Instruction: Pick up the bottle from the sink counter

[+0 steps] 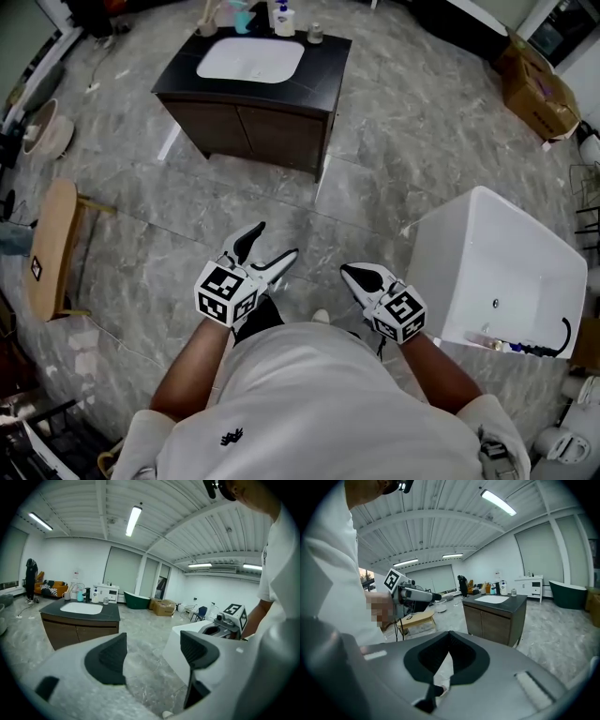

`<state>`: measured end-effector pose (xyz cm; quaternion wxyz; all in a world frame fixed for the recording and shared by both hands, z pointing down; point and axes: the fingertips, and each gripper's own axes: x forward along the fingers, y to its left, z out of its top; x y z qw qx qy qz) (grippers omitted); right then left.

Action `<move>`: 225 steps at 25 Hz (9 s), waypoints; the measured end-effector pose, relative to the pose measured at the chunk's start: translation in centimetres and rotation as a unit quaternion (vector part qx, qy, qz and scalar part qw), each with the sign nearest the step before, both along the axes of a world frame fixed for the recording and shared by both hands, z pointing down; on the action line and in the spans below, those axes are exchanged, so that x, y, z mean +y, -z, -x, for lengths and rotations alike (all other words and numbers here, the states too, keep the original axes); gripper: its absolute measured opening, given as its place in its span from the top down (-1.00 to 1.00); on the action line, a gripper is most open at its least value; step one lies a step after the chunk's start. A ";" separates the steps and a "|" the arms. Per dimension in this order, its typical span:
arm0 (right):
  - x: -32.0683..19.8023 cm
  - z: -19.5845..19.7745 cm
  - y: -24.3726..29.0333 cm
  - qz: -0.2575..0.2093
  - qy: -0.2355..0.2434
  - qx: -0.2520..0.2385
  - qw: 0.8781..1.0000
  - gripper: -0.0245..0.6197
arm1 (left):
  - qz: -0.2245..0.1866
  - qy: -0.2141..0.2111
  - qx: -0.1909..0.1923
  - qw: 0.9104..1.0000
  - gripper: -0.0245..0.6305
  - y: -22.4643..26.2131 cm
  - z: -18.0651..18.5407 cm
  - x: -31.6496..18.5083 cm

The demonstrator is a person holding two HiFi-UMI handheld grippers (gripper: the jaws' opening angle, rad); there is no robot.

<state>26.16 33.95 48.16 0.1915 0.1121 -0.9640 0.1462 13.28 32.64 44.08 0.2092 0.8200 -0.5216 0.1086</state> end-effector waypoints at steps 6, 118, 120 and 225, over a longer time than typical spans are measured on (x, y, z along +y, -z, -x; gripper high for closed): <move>-3.3 6.5 1.5 -0.005 -0.037 0.003 0.999 0.80 | -0.015 -0.023 0.006 1.000 -0.31 1.3 7.5 -5.1; -55.1 20.2 -4.5 0.132 -0.469 0.115 0.866 0.88 | 0.041 -0.134 -0.121 0.983 -0.12 -24.0 23.3 -94.6; -55.0 20.3 -4.5 0.132 -0.471 0.113 0.865 0.88 | 0.043 -0.134 -0.121 0.983 -0.12 -24.0 23.4 -94.5; -30.4 15.8 -2.5 0.030 -0.276 -0.015 0.961 0.89 | 0.026 -0.211 -0.093 0.973 -0.12 -0.6 16.6 -45.9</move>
